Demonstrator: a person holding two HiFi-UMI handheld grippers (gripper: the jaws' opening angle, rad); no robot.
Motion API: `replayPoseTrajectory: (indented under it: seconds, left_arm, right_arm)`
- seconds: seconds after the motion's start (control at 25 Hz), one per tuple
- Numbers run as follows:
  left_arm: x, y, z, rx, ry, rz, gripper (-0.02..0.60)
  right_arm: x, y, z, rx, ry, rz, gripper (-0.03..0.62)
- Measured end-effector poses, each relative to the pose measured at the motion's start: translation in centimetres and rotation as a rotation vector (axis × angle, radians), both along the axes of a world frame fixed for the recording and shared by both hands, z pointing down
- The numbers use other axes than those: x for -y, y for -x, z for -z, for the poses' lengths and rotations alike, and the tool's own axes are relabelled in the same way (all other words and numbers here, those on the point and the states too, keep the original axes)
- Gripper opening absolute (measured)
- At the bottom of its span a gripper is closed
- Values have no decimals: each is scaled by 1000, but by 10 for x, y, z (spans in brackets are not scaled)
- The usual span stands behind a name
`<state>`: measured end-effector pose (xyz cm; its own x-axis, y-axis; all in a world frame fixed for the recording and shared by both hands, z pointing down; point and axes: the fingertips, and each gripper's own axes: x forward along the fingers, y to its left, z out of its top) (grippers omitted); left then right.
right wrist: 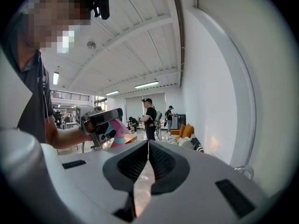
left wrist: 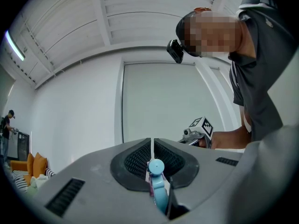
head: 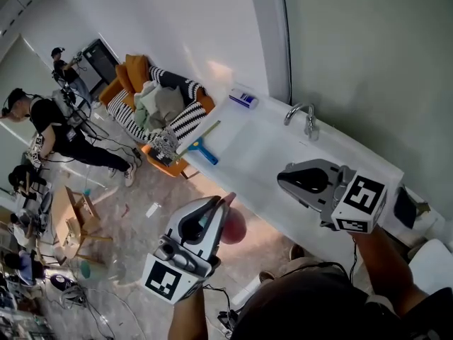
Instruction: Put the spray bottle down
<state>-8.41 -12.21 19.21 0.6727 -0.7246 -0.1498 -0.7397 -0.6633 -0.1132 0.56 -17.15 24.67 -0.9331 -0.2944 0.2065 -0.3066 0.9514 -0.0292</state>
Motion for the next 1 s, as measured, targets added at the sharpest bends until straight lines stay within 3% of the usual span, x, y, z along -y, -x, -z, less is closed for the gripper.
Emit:
replayPoseTrajectory:
  seconds: [0.24,0.44,0.68,1.0]
  left_arm:
    - [26,-13,2,13,13,47,23]
    - [36,-20,-6,43,49,30,23]
    - [45,5,-12,33,74,-9,22]
    - [52,40,-6,28,30,-73,23]
  right_arm:
    - [34,-9,4,18,-2,40,9]
    - [49,-12,-7,30,21,29,9]
    - [46,7,-18,22,60,-18,9]
    - [46,36,-15,15,33,-86,9]
